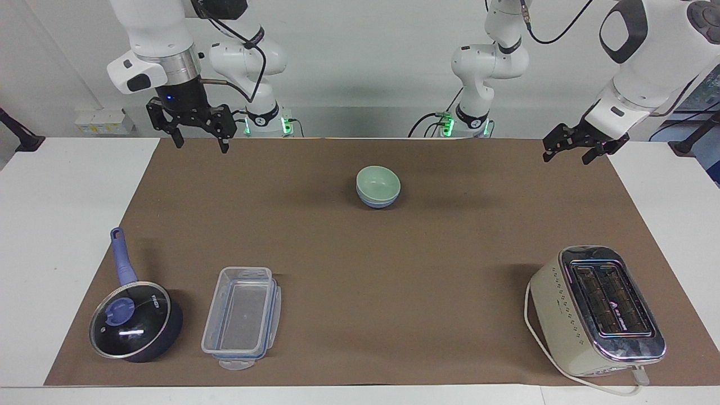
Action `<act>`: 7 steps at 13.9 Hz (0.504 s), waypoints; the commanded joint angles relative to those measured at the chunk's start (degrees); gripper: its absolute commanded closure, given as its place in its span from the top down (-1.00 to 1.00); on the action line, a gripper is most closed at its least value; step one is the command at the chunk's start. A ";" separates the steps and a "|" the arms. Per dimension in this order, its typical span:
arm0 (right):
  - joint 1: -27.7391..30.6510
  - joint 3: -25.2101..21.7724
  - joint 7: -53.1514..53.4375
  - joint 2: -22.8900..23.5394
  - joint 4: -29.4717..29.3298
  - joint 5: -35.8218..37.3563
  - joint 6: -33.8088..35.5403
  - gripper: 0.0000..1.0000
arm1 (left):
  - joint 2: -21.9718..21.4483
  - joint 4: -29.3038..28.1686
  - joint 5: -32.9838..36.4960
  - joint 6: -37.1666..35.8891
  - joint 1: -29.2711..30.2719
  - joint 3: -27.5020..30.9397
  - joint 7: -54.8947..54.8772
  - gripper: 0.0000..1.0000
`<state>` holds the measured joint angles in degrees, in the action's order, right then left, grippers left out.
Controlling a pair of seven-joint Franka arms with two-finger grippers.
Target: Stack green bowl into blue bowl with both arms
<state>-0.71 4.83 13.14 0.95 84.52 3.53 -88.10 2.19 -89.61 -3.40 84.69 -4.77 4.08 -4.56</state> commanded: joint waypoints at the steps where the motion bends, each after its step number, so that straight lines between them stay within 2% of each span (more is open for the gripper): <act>1: 1.58 -0.09 -2.23 -0.68 0.19 -0.27 2.23 1.00 | 0.18 0.66 0.77 -1.11 0.29 -0.21 0.52 1.00; 7: 1.58 -0.26 -2.15 -2.35 2.92 -2.73 2.23 1.00 | 0.18 0.66 0.85 -1.11 0.29 -0.21 0.52 1.00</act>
<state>0.31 4.50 12.49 0.64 84.90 2.68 -85.98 2.19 -89.61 -3.40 84.69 -4.77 4.08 -4.56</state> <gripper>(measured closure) 0.000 0.000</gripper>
